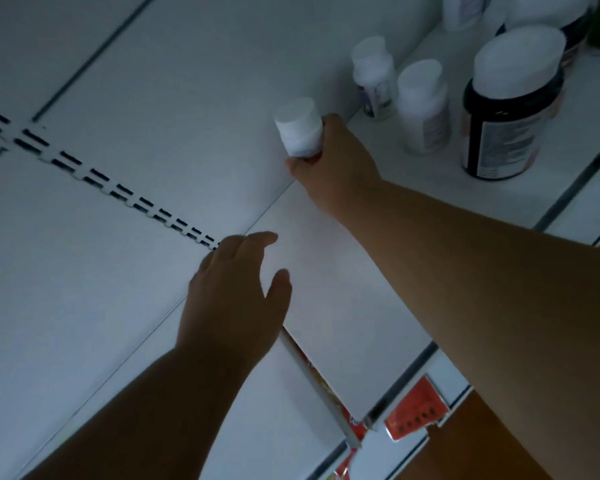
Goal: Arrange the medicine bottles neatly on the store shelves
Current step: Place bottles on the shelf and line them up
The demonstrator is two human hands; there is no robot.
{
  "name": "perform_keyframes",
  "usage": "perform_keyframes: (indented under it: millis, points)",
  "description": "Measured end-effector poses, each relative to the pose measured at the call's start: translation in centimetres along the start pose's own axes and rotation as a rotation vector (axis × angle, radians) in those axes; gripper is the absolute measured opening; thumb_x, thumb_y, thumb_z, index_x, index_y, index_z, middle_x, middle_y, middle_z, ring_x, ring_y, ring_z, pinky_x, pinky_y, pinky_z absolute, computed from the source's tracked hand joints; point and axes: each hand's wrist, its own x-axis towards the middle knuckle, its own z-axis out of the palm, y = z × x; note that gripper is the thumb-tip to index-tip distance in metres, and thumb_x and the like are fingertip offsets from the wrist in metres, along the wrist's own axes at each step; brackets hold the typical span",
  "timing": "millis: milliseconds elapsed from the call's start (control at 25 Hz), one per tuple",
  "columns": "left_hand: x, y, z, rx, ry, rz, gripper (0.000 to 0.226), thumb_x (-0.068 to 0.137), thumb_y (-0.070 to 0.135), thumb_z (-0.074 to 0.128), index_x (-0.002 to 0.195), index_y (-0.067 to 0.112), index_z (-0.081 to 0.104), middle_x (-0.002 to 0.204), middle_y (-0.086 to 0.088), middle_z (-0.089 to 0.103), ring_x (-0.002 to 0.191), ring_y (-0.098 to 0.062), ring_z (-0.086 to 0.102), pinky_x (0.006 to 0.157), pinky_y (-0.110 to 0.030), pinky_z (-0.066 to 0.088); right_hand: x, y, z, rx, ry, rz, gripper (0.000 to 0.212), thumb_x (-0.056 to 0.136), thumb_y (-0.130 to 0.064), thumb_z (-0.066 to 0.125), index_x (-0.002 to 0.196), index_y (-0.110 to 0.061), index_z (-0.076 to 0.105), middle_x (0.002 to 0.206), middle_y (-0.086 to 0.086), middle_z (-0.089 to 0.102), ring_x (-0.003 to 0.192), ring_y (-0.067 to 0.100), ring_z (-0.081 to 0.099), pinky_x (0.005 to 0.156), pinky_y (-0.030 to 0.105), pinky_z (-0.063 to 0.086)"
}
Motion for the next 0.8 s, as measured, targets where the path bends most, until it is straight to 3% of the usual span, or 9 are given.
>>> perform_keyframes:
  millis: [80, 160, 240, 280, 360, 480, 560, 640, 800]
  points:
    - [-0.4, 1.3, -0.5, -0.075, 0.031, -0.023, 0.045, 0.092, 0.043, 0.046, 0.135, 0.028, 0.05, 0.132, 0.005, 0.054, 0.12, -0.014, 0.051, 0.101, -0.034, 0.042, -2.6, -0.5, -1.3, 0.194, -0.053, 0.085, 0.049, 0.082, -0.033, 0.077, 0.116, -0.012, 0.05, 0.097, 0.002, 0.064, 0.086, 0.018, 0.066, 0.08, 0.037, 0.058]
    - [-2.1, 3.4, -1.2, -0.281, 0.056, -0.088, 0.051, 0.094, 0.052, 0.033, 0.135, 0.026, 0.051, 0.13, 0.008, 0.054, 0.115, -0.006, 0.049, 0.096, -0.024, 0.041, -6.1, -1.2, -3.6, 0.368, -0.115, 0.193, 0.055, 0.074, -0.036, 0.083, 0.114, -0.014, 0.052, 0.095, 0.001, 0.065, 0.083, 0.014, 0.067, 0.076, 0.036, 0.06]
    - [-4.9, 6.1, -2.8, -0.45, 0.041, -0.158, 0.057, 0.096, 0.059, 0.022, 0.135, 0.029, 0.049, 0.131, 0.013, 0.053, 0.114, -0.001, 0.048, 0.094, -0.018, 0.04, -10.2, -3.2, -7.5, 0.458, -0.168, 0.284, 0.065, 0.066, -0.05, 0.084, 0.114, -0.017, 0.054, 0.099, 0.003, 0.067, 0.087, 0.016, 0.07, 0.079, 0.037, 0.06]
    - [-6.6, 7.7, -4.1, -0.512, 0.023, -0.187, 0.059, 0.094, 0.063, 0.019, 0.134, 0.031, 0.048, 0.132, 0.014, 0.054, 0.116, -0.002, 0.05, 0.097, -0.024, 0.043, -12.3, -4.5, -10.0, 0.465, -0.194, 0.339, 0.068, 0.067, -0.061, 0.077, 0.114, -0.019, 0.055, 0.101, 0.004, 0.068, 0.089, 0.018, 0.07, 0.08, 0.037, 0.059]
    - [-10.0, 11.0, -7.7, -0.638, -0.018, -0.254, 0.063, 0.091, 0.069, 0.016, 0.132, 0.035, 0.048, 0.132, 0.017, 0.054, 0.12, -0.004, 0.052, 0.102, -0.038, 0.046, -16.4, -7.8, -15.4, 0.472, -0.24, 0.472, 0.063, 0.083, -0.069, 0.053, 0.123, -0.02, 0.057, 0.112, 0.009, 0.068, 0.096, 0.025, 0.069, 0.081, 0.033, 0.058]
    - [-14.8, 17.3, -16.0, -0.82, -0.087, -0.345, 0.061, 0.09, 0.069, 0.016, 0.13, 0.037, 0.051, 0.128, 0.02, 0.056, 0.118, 0.0, 0.054, 0.099, -0.029, 0.047, -22.1, -14.1, -22.8, 0.659, -0.315, 0.66, 0.045, 0.093, -0.058, 0.052, 0.122, -0.024, 0.063, 0.117, 0.011, 0.07, 0.106, 0.03, 0.068, 0.096, 0.046, 0.052]
    - [-17.7, 21.7, -23.0, -0.962, -0.098, -0.341, 0.05, 0.094, 0.064, 0.019, 0.121, 0.041, 0.055, 0.114, 0.025, 0.062, 0.107, 0.007, 0.057, 0.085, -0.013, 0.047, -24.7, -19.6, -27.6, 0.628, -0.398, 0.635, 0.044, 0.086, -0.055, 0.062, 0.115, -0.023, 0.065, 0.111, 0.01, 0.072, 0.104, 0.029, 0.069, 0.096, 0.055, 0.05]
    - [-20.6, 24.7, -28.8, -1.065, -0.087, -0.367, 0.043, 0.092, 0.061, 0.021, 0.11, 0.044, 0.056, 0.1, 0.031, 0.064, 0.097, 0.011, 0.059, 0.075, -0.006, 0.046, -26.6, -25.1, -31.1, 0.627, -0.412, 0.545, 0.052, 0.079, -0.043, 0.07, 0.119, -0.013, 0.06, 0.114, 0.014, 0.07, 0.106, 0.031, 0.068, 0.094, 0.057, 0.052]
    - [-25.5, 26.8, -37.4, -1.179, -0.07, -0.454, 0.067, 0.083, 0.069, 0.016, 0.128, 0.037, 0.055, 0.118, 0.019, 0.063, 0.109, 0.0, 0.06, 0.095, -0.027, 0.048, -28.9, -35.2, -36.5, 0.529, -0.497, 0.368, 0.048, 0.069, -0.032, 0.08, 0.112, -0.017, 0.062, 0.097, 0.001, 0.073, 0.094, 0.021, 0.071, 0.083, 0.04, 0.057]
